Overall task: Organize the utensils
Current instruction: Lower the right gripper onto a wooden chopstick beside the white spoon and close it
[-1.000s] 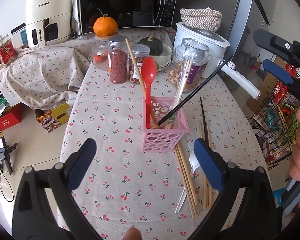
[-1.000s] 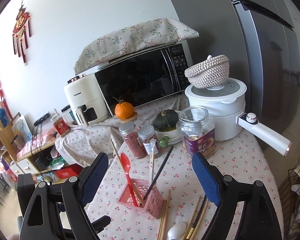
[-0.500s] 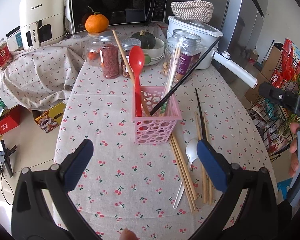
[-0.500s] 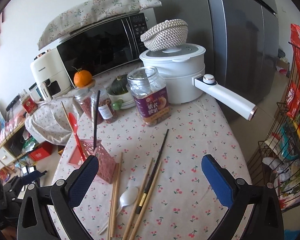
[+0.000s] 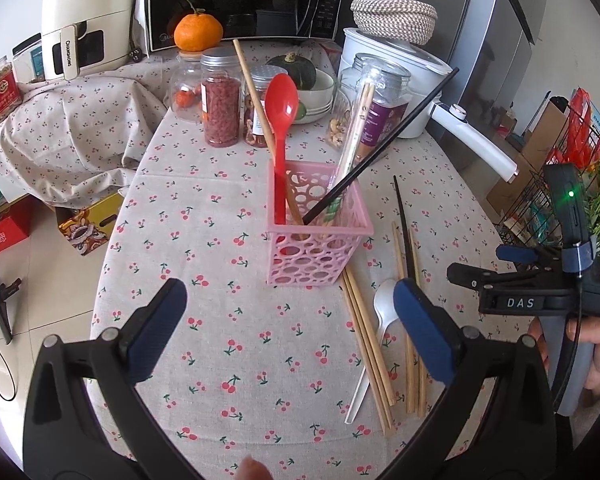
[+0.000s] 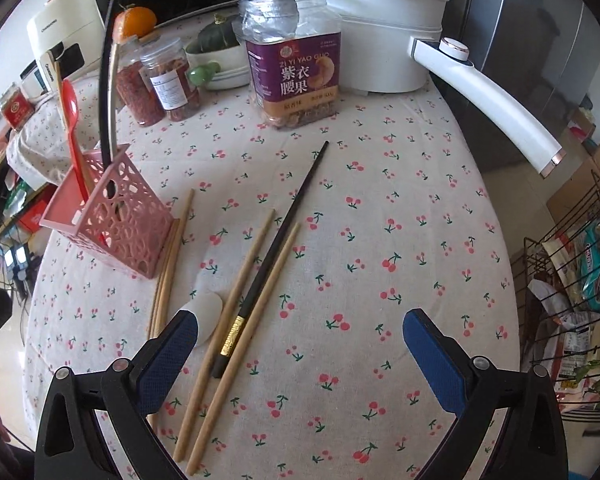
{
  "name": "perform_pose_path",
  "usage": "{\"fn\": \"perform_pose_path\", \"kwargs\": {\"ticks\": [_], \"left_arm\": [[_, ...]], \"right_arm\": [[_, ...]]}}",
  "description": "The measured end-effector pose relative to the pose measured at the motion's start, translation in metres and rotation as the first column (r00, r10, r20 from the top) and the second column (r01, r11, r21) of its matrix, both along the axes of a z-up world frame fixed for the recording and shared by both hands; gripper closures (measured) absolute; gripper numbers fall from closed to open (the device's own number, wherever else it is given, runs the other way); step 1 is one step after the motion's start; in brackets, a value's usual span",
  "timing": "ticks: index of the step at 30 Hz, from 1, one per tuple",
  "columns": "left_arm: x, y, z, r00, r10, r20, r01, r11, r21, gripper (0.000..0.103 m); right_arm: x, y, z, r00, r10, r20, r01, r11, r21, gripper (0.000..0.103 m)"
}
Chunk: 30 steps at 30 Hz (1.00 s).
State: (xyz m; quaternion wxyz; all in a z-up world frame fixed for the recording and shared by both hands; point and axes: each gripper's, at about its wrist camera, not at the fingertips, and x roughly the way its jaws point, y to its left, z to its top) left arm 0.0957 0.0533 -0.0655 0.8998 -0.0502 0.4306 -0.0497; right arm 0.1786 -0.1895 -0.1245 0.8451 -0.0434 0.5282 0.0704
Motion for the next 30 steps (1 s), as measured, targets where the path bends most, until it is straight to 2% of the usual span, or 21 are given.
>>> {"fn": "perform_pose_path", "kwargs": {"ticks": [6, 12, 14, 19, 22, 25, 30], "left_arm": [[0.000, -0.010, -0.001, 0.999, -0.041, -0.014, 0.042, 0.996, 0.080, 0.000], [0.003, -0.007, 0.004, 0.998, -0.054, -0.020, 0.055, 0.995, 0.085, 0.000], [0.005, -0.004, 0.004, 0.999, -0.048, -0.025, 0.050, 0.994, 0.094, 0.000], [0.011, 0.009, 0.003, 0.999, -0.016, -0.043, 0.018, 0.998, 0.060, 0.000], [0.010, 0.014, 0.005, 0.999, -0.006, -0.040, 0.008, 0.999, 0.048, 0.000], [0.009, 0.016, 0.005, 0.999, -0.005, -0.039, 0.007, 0.999, 0.047, 0.000], [0.007, 0.020, 0.005, 0.999, 0.000, -0.041, 0.002, 0.999, 0.044, 0.000]], "right_arm": [[0.033, -0.010, -0.016, 0.997, -0.063, -0.043, 0.064, 0.998, 0.009, 0.000], [0.063, -0.017, -0.029, 0.984, -0.153, -0.094, 0.163, 0.981, 0.104, 0.002], [0.062, -0.006, -0.029, 0.990, -0.115, -0.084, 0.124, 0.987, 0.105, 0.007], [0.059, 0.037, -0.029, 0.996, 0.044, -0.077, -0.028, 0.980, 0.196, 0.044], [0.055, 0.054, -0.035, 0.989, 0.120, -0.088, -0.096, 0.968, 0.233, 0.060], [0.050, 0.065, -0.039, 0.984, 0.164, -0.074, -0.144, 0.965, 0.221, 0.066], [0.041, 0.077, -0.042, 0.973, 0.220, -0.063, -0.203, 0.956, 0.213, 0.068]]}}
